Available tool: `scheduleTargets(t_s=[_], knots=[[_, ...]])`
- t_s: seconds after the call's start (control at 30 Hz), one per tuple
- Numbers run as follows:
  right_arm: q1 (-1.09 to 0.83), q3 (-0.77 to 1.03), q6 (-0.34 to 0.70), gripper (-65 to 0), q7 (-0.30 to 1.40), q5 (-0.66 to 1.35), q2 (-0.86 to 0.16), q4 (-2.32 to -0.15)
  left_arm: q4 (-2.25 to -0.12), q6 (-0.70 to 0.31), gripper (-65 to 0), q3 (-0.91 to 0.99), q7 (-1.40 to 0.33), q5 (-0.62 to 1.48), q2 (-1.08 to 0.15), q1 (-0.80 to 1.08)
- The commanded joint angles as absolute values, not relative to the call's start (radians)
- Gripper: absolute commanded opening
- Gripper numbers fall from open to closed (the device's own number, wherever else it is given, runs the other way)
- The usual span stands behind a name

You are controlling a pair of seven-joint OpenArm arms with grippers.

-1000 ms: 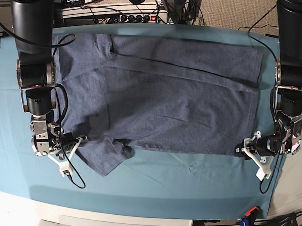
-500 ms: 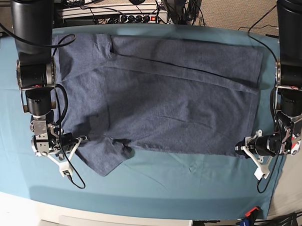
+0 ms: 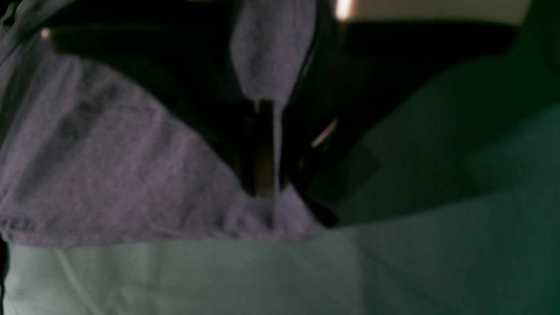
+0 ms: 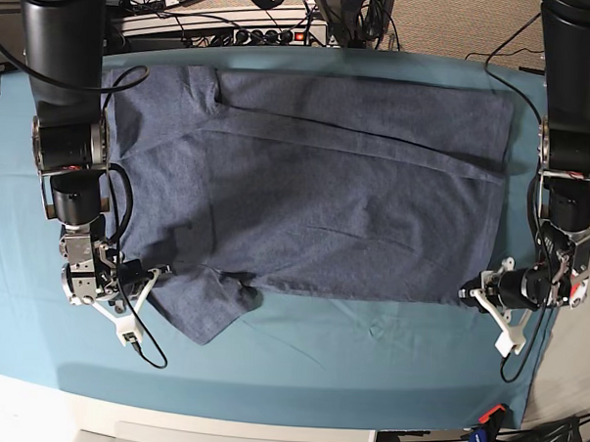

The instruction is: Fold the T-shirt properly

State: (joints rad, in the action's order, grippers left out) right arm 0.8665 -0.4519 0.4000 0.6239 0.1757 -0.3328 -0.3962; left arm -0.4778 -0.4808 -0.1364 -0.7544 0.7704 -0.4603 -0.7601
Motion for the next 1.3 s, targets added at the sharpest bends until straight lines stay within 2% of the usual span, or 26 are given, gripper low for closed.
scheduleTargets(t_s=[0.0,1.27], knots=[[0.885,-0.450,0.396,-65.0,0.625,0.163,-0.346,-0.407,-0.496,-0.499,-64.2,-0.134,-0.739,0.789,-0.472,-0.804],[0.876,-0.450,0.396,-65.0,0.632,0.116,-0.346,-0.407,-0.496,-0.498,-65.0,-0.134,-0.732,0.789,-0.471,-0.812]])
